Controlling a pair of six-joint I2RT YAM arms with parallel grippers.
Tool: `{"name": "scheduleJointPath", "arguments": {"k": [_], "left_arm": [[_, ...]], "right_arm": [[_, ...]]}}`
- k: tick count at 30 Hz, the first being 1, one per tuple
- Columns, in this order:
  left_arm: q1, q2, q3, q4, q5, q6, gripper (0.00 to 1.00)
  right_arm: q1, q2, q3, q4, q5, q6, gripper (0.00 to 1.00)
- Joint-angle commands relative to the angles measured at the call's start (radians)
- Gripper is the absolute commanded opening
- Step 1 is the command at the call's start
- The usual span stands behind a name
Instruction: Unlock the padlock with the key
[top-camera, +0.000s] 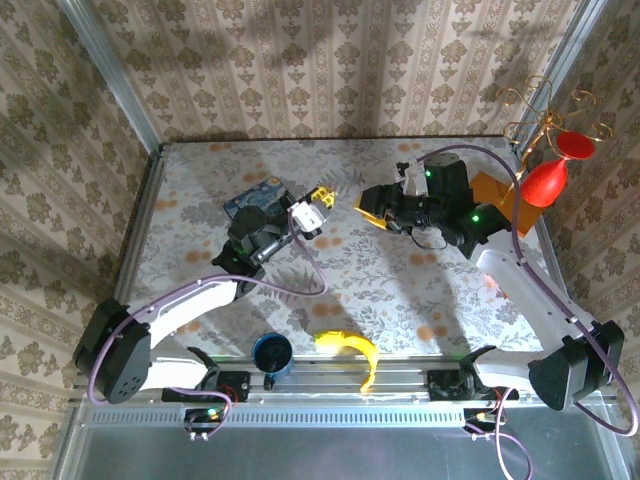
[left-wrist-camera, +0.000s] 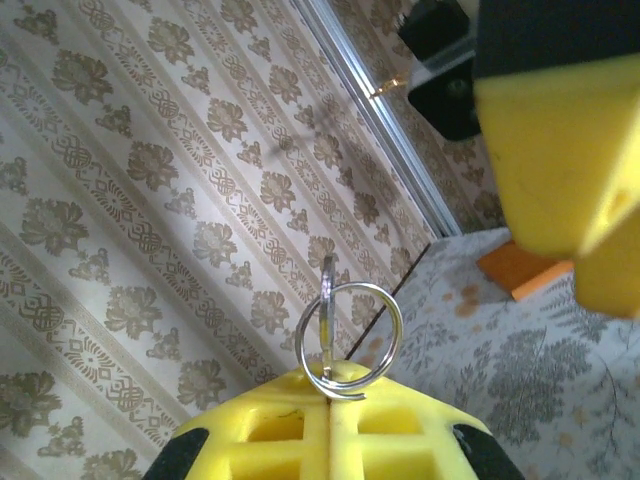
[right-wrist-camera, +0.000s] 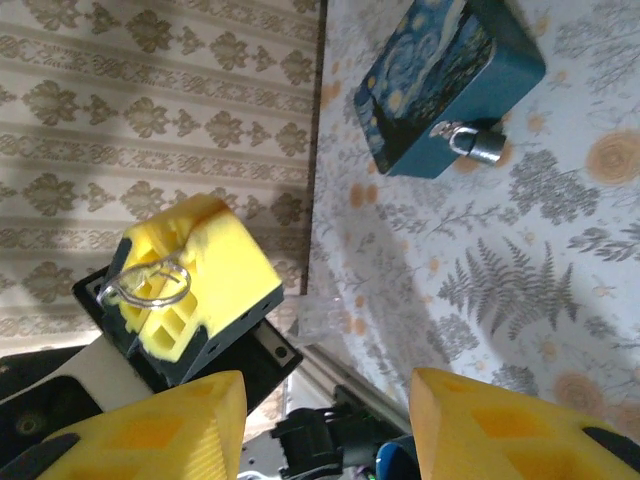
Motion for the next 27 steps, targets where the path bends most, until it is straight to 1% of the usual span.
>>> {"name": "scheduleJointPath", "arguments": {"k": [1,5,8,11,13,16,19,23,27], "left_arm": [[0.002,-0.063,-0.010,-0.093,0.033,0.112,0.00],[-0.007,-0.086,-0.015,-0.118,0.027,0.162,0.00],[-0.027,-0.082,-0.004,-0.147,-0.003,0.223,0.00],[-0.064,-0.073,0.004,-0.165,-0.069,0.332,0.00],[-0.094,-0.063,0.009,-0.166,-0.135,0.433,0.00],[-0.125,-0.043,0.007,-0.120,-0.216,0.556,0.00],[-0.125,-0.040,0.014,-0.114,-0.223,0.582,0.00],[-0.126,-0.035,0.017,-0.112,-0.214,0.563,0.00],[-0.125,-0.027,0.019,-0.102,-0.219,0.548,0.00]], "right_arm": [[0.011,-0.039,0.045,-0.041,0.073,-0.050,0.47],[0.040,-0.027,0.098,-0.068,0.106,-0.057,0.45],[0.075,0.004,0.161,-0.121,0.123,-0.084,0.44],[0.096,0.031,0.203,-0.148,0.119,-0.094,0.44],[0.101,0.047,0.220,-0.159,0.115,-0.105,0.45],[0.102,0.066,0.235,-0.202,0.124,-0.137,0.45],[0.102,0.076,0.224,-0.213,0.130,-0.149,0.45],[0.103,0.083,0.196,-0.171,0.104,-0.137,0.44],[0.106,0.103,0.196,-0.160,0.078,-0.135,0.41]]}}
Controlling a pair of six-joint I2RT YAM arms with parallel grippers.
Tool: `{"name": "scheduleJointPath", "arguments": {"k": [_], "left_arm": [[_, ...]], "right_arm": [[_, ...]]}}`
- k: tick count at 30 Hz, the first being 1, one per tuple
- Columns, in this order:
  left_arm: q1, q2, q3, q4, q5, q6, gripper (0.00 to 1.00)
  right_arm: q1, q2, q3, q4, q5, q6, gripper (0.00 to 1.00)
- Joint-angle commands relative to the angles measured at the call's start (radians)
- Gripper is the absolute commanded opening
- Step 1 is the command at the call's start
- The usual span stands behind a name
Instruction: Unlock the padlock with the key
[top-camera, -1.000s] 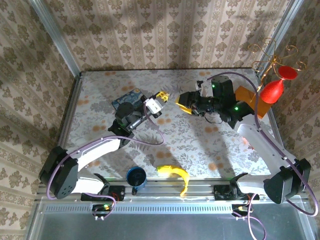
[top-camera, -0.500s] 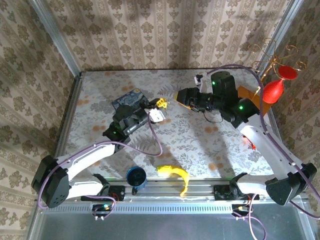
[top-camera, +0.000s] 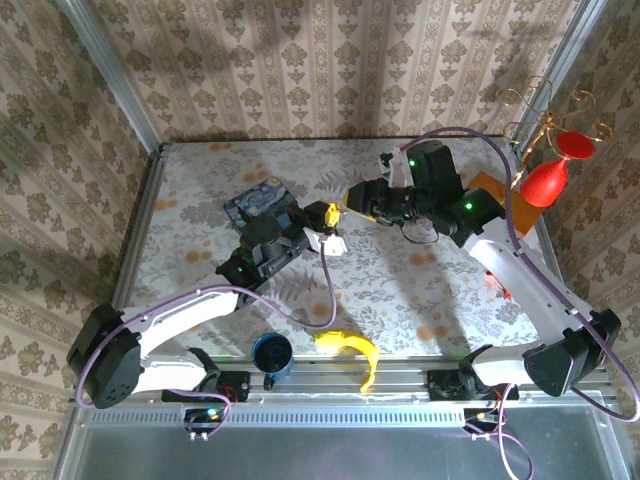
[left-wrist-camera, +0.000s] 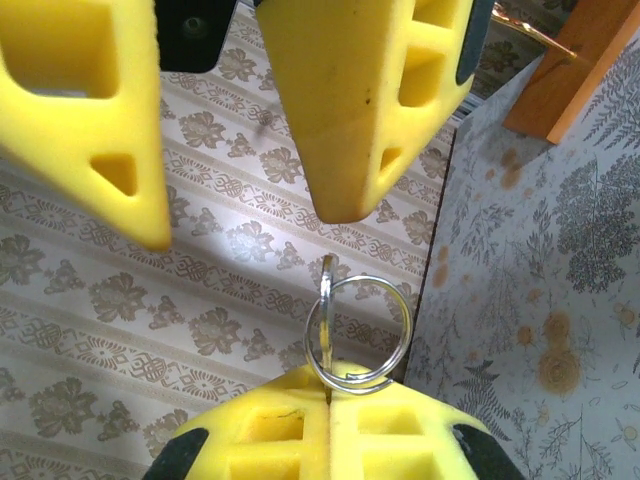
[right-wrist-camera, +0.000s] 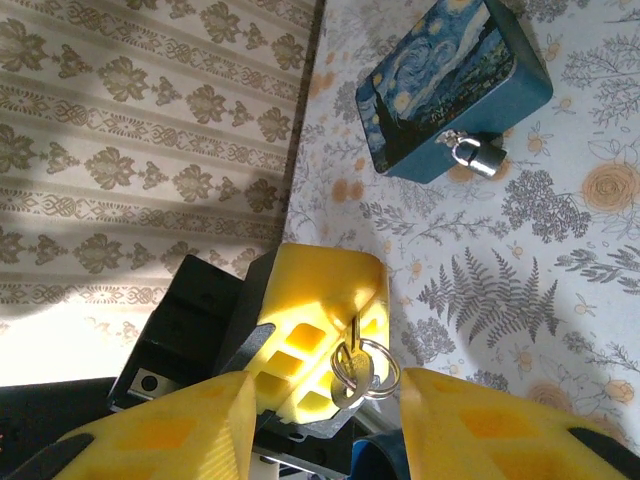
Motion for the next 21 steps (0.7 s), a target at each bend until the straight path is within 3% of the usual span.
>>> {"name": "scheduleJointPath", "arguments": {"k": [1,7,14,18,21], "left_arm": [[-0.001,0.005,0.023,0.046,-0.018,0.015,0.00],[-0.002,-0.005,0.024,0.056,-0.003,-0.021,0.00],[-0.001,-0.004,0.024,0.057,0.004,-0.047,0.00],[-0.002,-0.001,0.024,0.070,0.001,-0.066,0.00],[-0.002,-0.001,0.024,0.077,0.004,-0.080,0.00]], "right_arm": [[0.010,0.019,-0.009,0.012,-0.027,-0.012,0.41],[0.011,0.036,-0.025,0.075,-0.047,0.006,0.39],[0.013,0.046,-0.046,0.146,-0.091,0.036,0.27],[0.014,0.046,-0.050,0.152,-0.096,0.036,0.17],[0.014,0.046,-0.056,0.160,-0.098,0.034,0.02]]}}
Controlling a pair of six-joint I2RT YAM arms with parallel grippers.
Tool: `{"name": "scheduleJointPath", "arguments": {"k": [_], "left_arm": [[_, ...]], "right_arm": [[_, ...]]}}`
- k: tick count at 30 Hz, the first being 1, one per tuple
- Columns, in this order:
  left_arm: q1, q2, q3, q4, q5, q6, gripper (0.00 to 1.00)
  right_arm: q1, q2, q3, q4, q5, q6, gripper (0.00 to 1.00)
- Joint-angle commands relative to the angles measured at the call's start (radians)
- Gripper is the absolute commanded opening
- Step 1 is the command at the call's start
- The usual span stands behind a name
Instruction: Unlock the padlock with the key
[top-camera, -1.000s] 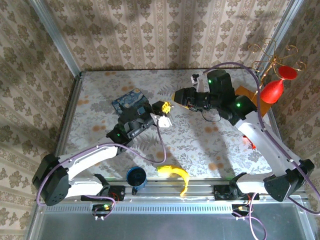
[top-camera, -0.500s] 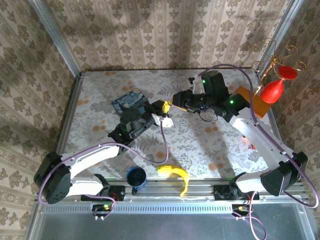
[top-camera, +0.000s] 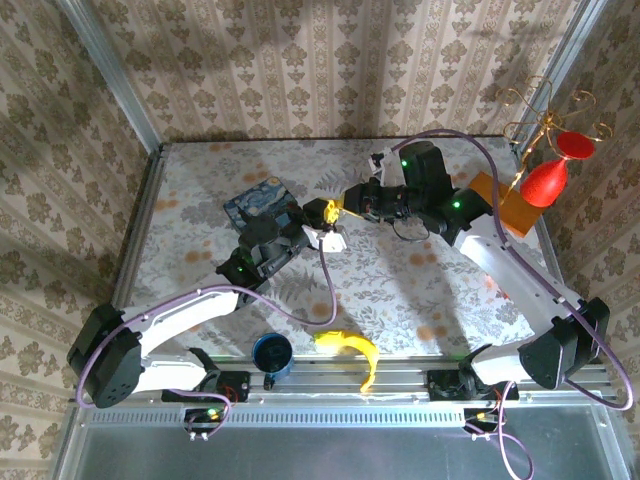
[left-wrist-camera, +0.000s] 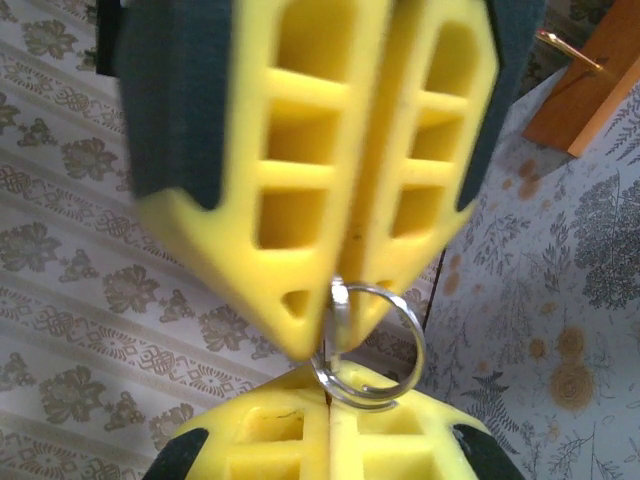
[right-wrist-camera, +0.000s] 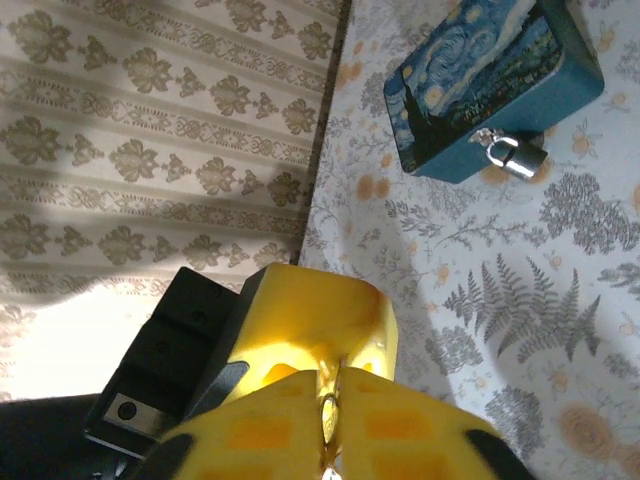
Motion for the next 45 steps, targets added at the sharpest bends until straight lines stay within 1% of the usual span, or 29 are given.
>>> {"name": "scheduleJointPath", "arguments": {"k": [1,5,6,7,10,13,14,16,18,21,23,25,27,29,31,32,33,34,37,40,45], "left_arm": [[-0.001,-0.003,0.022,0.040,0.015,-0.042,0.00],[-0.002,-0.014,0.013,0.047,0.023,-0.062,0.01],[-0.002,-0.022,0.007,0.045,0.031,-0.070,0.12],[-0.002,-0.030,0.001,0.041,0.039,-0.079,0.28],[-0.002,-0.073,-0.002,-0.017,0.053,-0.137,0.40],[-0.001,-0.137,-0.011,-0.105,0.089,-0.235,0.59],[0.001,-0.159,-0.016,-0.132,0.108,-0.270,0.63],[0.007,-0.212,-0.025,-0.196,0.163,-0.361,0.71],[0.019,-0.255,-0.033,-0.250,0.227,-0.447,0.75],[0.053,-0.313,-0.052,-0.287,0.298,-0.602,0.77],[0.098,-0.337,-0.048,-0.297,0.328,-0.749,0.77],[0.166,-0.340,-0.004,-0.348,0.356,-0.932,0.77],[0.239,-0.312,0.071,-0.425,0.391,-1.118,0.76],[0.315,-0.266,0.155,-0.501,0.488,-1.281,0.75],[0.362,-0.207,0.227,-0.529,0.609,-1.404,0.73],[0.370,-0.187,0.254,-0.532,0.632,-1.442,0.73],[0.372,-0.165,0.280,-0.537,0.689,-1.475,0.72],[0.370,-0.145,0.302,-0.542,0.721,-1.501,0.71],[0.369,-0.105,0.335,-0.521,0.823,-1.550,0.59],[0.361,-0.094,0.343,-0.510,0.868,-1.553,0.56],[0.337,-0.061,0.353,-0.514,0.899,-1.536,0.53]], "right_arm": [[0.007,0.007,-0.014,0.033,-0.033,0.001,0.00],[0.005,0.002,-0.027,0.048,-0.021,-0.006,0.00],[0.004,-0.003,-0.032,0.053,-0.018,-0.011,0.00],[0.001,-0.007,-0.036,0.060,-0.014,-0.017,0.00],[-0.015,-0.023,-0.059,0.097,-0.014,-0.040,0.00],[-0.035,-0.044,-0.097,0.171,-0.032,-0.049,0.00],[-0.041,-0.050,-0.108,0.192,-0.038,-0.050,0.00],[-0.051,-0.063,-0.126,0.232,-0.050,-0.070,0.00],[-0.060,-0.072,-0.130,0.233,-0.053,-0.109,0.00],[-0.076,-0.091,-0.145,0.240,-0.060,-0.158,0.00],[-0.087,-0.102,-0.166,0.277,-0.091,-0.179,0.00],[-0.088,-0.117,-0.194,0.328,-0.129,-0.213,0.00],[-0.088,-0.138,-0.230,0.388,-0.179,-0.248,0.00],[-0.088,-0.154,-0.264,0.442,-0.214,-0.283,0.00],[-0.087,-0.165,-0.290,0.463,-0.241,-0.331,0.00],[-0.087,-0.167,-0.299,0.470,-0.243,-0.347,0.00],[-0.086,-0.169,-0.312,0.495,-0.254,-0.354,0.00],[-0.086,-0.170,-0.326,0.529,-0.270,-0.355,0.00],[-0.087,-0.163,-0.346,0.609,-0.294,-0.336,0.00],[-0.079,-0.152,-0.342,0.642,-0.313,-0.333,0.00],[-0.070,-0.132,-0.321,0.669,-0.331,-0.327,0.00]]}}
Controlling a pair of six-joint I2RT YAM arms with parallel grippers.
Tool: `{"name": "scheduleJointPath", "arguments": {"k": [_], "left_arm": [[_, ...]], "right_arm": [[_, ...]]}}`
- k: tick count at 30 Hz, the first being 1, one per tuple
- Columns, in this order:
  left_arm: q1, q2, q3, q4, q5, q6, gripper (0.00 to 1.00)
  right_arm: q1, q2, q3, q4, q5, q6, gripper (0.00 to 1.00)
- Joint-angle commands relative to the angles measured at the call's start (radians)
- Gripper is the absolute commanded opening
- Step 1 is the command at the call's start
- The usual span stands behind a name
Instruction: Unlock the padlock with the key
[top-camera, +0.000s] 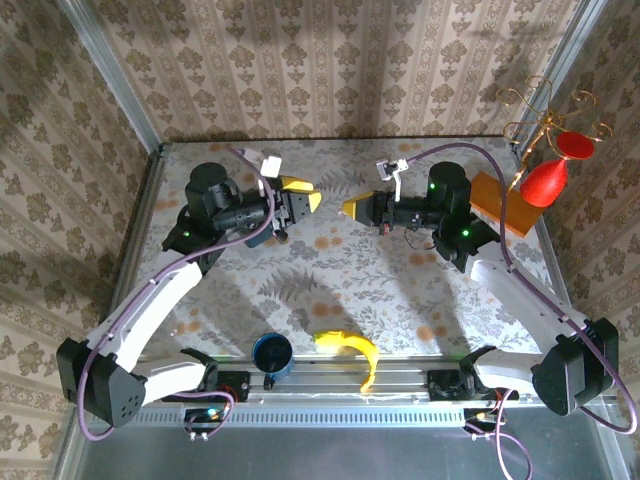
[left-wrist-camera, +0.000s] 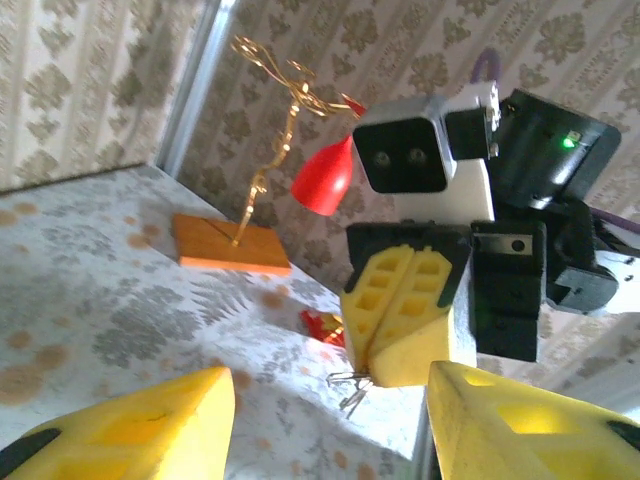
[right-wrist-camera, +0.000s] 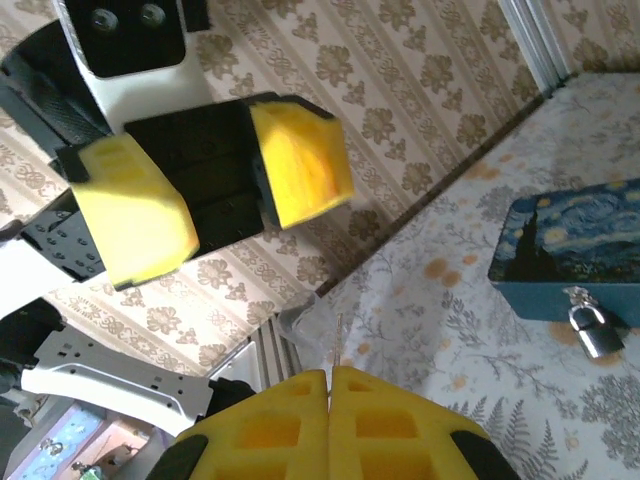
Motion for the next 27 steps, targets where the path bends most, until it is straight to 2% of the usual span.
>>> {"name": "scheduleJointPath", "arguments": {"k": [1,9,16,20,27], "left_arm": [[-0.016,0.025,0.035,0.006,0.084,-0.035,0.53],[-0.029,0.087,0.015,0.189,0.168,-0.139,0.43],[-0.029,0.109,-0.002,0.216,0.179,-0.154,0.41],[-0.029,0.120,-0.017,0.260,0.192,-0.183,0.35],[-0.029,0.121,-0.037,0.261,0.194,-0.180,0.34]], "right_arm": [[0.010,0.019,0.025,0.075,-0.050,-0.013,0.00],[0.023,0.035,0.029,0.137,-0.064,0.034,0.00],[0.028,0.033,0.025,0.151,-0.061,0.049,0.00],[0.029,0.033,0.025,0.166,-0.061,0.061,0.00],[0.031,0.033,0.021,0.182,-0.051,0.069,0.00]]}}
